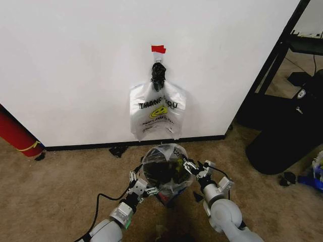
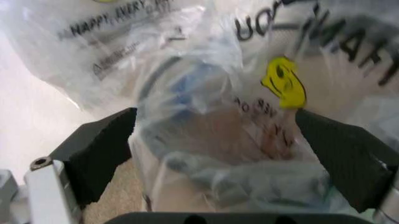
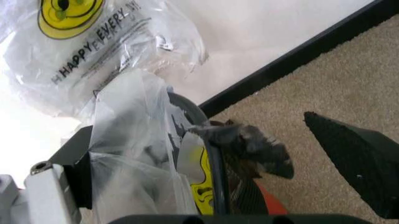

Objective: Pick up the garbage bag from the wall and place it over the trash bin.

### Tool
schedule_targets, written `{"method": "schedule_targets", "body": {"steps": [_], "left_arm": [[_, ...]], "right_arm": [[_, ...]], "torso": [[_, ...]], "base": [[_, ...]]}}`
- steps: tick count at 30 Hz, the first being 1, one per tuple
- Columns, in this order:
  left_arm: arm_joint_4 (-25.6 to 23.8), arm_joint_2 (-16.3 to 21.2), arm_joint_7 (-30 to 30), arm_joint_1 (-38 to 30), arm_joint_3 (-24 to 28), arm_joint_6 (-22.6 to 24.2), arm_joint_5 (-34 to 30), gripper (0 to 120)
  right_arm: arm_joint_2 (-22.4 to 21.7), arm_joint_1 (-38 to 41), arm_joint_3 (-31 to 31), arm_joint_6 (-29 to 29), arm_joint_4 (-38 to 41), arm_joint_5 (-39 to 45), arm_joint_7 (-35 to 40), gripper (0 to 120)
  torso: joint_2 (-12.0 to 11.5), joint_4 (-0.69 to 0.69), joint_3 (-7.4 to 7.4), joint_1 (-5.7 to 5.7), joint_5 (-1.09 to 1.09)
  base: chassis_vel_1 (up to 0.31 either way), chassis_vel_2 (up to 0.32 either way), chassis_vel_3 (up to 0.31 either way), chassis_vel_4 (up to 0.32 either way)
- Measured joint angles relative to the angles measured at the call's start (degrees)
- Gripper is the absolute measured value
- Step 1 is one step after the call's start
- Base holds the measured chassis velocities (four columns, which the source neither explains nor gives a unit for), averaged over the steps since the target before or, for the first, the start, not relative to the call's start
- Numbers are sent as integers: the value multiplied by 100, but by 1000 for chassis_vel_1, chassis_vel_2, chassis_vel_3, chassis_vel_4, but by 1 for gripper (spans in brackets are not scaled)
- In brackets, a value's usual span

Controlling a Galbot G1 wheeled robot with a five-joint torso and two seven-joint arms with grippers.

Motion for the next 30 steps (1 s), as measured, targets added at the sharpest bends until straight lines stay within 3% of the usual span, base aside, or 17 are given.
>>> {"method": "schedule_targets", "body": {"steps": [22,30], "left_arm": [[356,2,-92,-216,254,-61,-3,100],[406,2,-109,-286,283,-48,-46,100]], "right_arm": [[-192,31,246,-369,282,1368,-91,100],[-328,23,289,-444,332,1420,-310,100]], "torso": [[0,1,0,0,0],[0,0,0,0,0]], "base": [[0,0,0,0],[0,0,0,0]]}}
